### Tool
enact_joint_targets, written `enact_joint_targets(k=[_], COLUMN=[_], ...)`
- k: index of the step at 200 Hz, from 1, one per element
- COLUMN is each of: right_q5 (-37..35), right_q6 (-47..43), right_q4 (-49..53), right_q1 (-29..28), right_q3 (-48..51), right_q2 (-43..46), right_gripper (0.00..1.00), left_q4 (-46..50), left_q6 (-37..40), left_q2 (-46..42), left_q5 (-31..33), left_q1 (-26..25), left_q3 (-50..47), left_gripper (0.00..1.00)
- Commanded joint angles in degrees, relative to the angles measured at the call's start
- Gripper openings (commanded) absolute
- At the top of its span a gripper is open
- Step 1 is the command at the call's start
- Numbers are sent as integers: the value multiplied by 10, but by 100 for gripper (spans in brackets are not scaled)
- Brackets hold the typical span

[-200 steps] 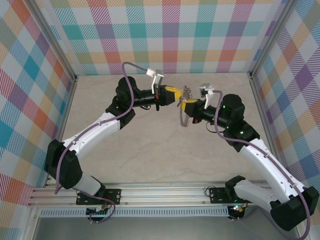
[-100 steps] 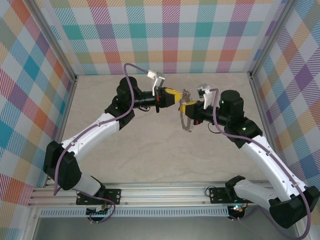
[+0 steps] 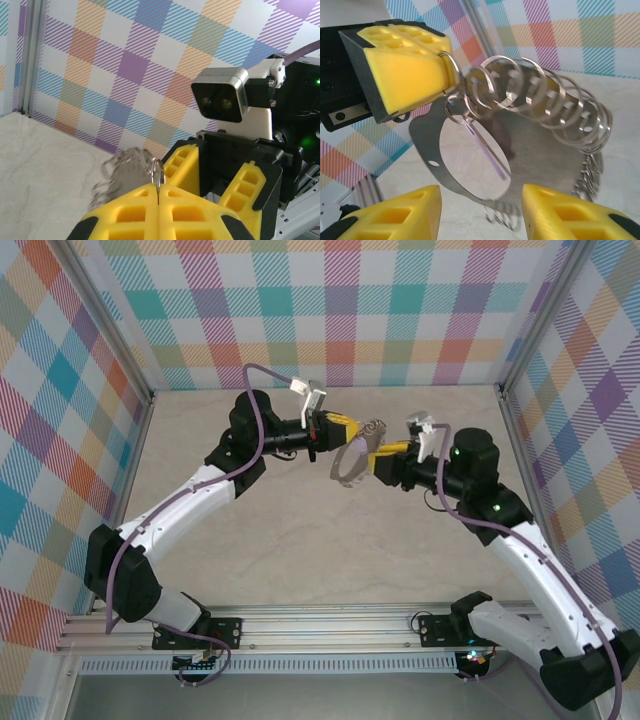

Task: Put the keys on the keyring

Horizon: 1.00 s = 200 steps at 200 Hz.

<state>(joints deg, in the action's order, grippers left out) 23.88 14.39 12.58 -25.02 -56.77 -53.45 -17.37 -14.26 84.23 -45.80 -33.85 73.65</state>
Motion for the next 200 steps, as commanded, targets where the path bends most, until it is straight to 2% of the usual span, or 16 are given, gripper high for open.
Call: enact_joint_targets(k=[1,49,114,200], right_q5=[-25,-15,29,74], right_q6=[10,27,65,77], right_q4=[-29,-62,-138,-180], right_q1=[4,4,4,2], right_q3=[20,41,45,29], right_q2=[25,39,0,-32], right_gripper=[47,49,51,52], left_q4=[15,57,117,129], left_q6=[25,40,70,76], left_q2=[-16,-11,-16,-16], left_q5=[-16,-31,-37,-44], left_q1=[8,9,9,9], left_q3=[40,72,97,106], left_gripper=[0,0,0,0])
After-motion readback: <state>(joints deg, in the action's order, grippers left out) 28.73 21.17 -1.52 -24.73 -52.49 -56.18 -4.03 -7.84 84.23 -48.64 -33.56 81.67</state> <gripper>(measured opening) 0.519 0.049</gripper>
